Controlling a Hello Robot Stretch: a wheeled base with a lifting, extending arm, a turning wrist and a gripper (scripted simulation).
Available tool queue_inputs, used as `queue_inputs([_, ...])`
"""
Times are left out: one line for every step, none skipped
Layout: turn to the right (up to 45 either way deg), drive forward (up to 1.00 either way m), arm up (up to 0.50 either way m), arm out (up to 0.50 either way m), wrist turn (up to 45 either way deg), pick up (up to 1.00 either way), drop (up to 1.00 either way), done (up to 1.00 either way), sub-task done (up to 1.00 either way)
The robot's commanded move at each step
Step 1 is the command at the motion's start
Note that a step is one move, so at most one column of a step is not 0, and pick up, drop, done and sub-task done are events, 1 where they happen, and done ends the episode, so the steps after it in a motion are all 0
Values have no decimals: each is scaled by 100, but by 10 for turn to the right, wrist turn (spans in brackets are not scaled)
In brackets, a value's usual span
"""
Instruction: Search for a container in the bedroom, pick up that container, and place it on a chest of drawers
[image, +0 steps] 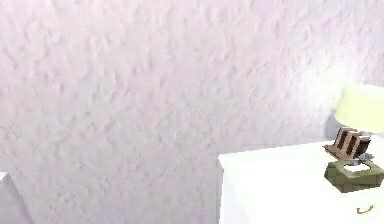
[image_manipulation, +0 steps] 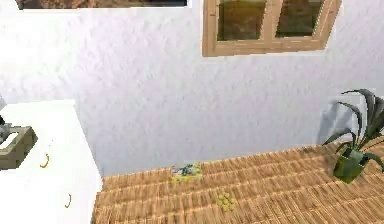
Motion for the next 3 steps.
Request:
queue_inputs([-240,0,0,0,0,0,0,0,0])
queue_inputs([0,5,0,0,0,0,0,0,0])
queue_inputs([-450,0,0,0,0,0,0,0,0])
